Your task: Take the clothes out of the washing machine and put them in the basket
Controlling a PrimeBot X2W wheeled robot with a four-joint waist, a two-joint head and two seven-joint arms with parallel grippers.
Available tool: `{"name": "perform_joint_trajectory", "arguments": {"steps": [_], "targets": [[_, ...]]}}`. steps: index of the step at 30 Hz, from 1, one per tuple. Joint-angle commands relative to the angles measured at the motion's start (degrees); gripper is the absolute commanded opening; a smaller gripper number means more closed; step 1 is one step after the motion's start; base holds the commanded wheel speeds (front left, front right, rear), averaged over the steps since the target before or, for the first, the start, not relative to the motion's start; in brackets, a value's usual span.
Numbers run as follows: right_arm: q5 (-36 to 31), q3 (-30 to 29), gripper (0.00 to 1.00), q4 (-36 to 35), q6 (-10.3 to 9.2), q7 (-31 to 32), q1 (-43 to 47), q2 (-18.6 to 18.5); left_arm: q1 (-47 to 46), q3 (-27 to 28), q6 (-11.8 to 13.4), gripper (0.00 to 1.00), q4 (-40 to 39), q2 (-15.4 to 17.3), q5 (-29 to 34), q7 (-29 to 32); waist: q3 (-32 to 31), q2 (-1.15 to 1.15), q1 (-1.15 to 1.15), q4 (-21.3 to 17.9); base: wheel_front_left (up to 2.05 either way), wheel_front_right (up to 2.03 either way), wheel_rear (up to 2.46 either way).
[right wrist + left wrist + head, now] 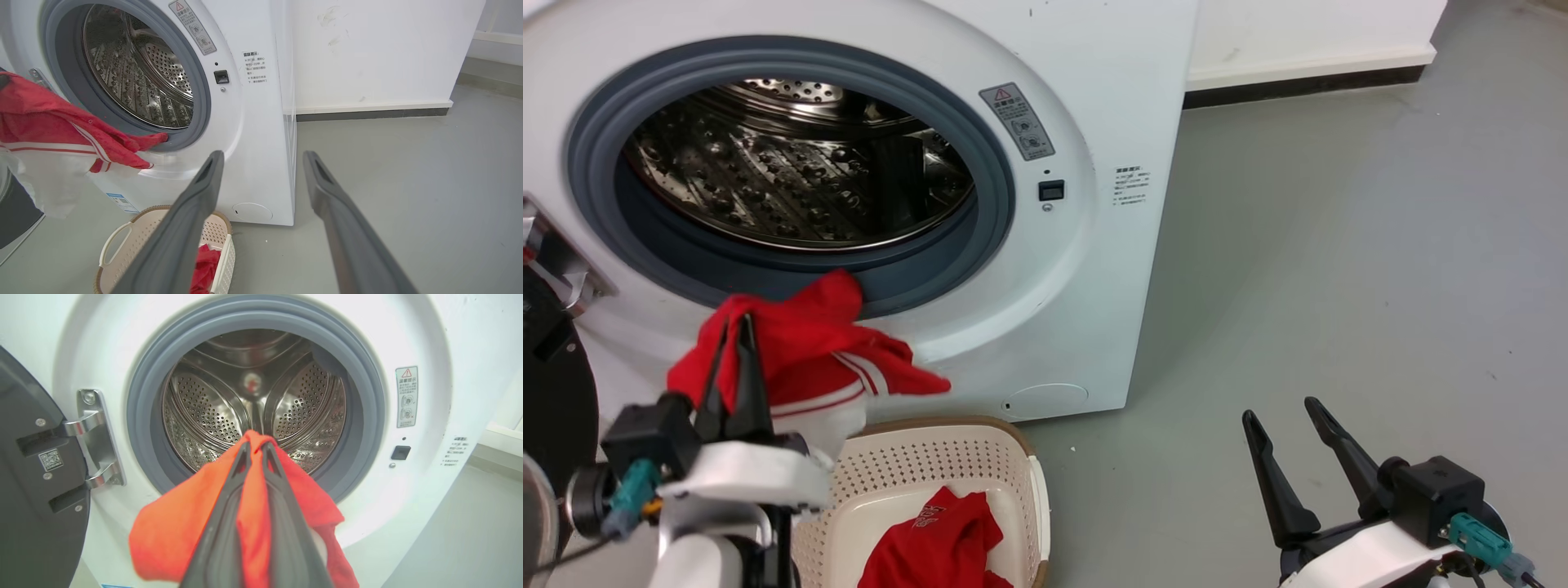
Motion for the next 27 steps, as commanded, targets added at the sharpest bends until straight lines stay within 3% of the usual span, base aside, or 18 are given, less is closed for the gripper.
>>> {"name": "perform_joint_trajectory", "arguments": {"steps": [1,11,19,27], "targets": [[-0.4,0.0,1.00,-0.2,-0.04,0.2,0.9,0.1,2.1,-0.7,0.4,0.00,-1.5,-0.7,0.1,0.2,0.0,0.00,0.01,0.5,0.00,0.00,0.00],[-0.4,0.5,1.00,-1.1,-0.04,0.3,-0.7,0.1,9.8,-3.5,1.4,0.00,-1.8,-3.9,-0.5,0.1,2.9,0.00,0.01,1.1,0.00,0.00,0.00],[-0.3,0.9,1.00,-1.3,-0.04,-0.2,-3.6,0.1,7.6,-3.8,0.9,0.00,7.4,-5.1,-1.7,-3.4,9.4,0.00,0.01,-0.4,0.00,0.00,0.00],[0.4,1.5,1.00,-0.9,-0.04,-1.5,-7.0,0.1,1.3,-1.1,0.5,0.00,20.0,-4.0,-1.9,-5.3,17.6,0.00,0.01,-3.0,0.00,0.00,0.00]]}}
